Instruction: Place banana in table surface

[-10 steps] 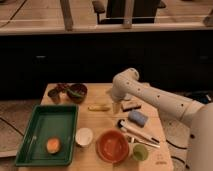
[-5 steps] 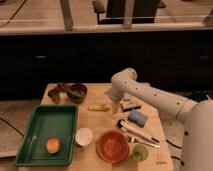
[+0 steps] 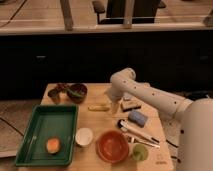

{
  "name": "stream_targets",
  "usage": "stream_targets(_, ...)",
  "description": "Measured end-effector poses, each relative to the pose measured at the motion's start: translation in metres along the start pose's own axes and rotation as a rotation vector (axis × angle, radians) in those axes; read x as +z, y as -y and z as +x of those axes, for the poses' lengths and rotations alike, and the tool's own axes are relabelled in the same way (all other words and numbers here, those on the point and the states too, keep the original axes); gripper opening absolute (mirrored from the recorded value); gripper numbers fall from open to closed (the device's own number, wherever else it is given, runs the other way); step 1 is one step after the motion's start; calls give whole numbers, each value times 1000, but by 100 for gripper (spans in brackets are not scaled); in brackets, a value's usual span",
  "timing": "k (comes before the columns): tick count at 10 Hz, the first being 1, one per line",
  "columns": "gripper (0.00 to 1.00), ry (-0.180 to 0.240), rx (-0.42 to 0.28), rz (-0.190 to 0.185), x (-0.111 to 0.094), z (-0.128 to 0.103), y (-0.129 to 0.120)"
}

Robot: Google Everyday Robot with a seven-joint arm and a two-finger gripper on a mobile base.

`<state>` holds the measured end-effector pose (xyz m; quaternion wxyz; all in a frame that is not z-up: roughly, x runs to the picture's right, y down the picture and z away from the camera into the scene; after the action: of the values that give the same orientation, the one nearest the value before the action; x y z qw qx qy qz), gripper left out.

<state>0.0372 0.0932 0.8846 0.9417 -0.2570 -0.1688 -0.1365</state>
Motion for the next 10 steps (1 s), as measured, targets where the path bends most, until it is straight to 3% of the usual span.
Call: stream_targets(10, 80, 4, -2, -32, 5, 5, -1)
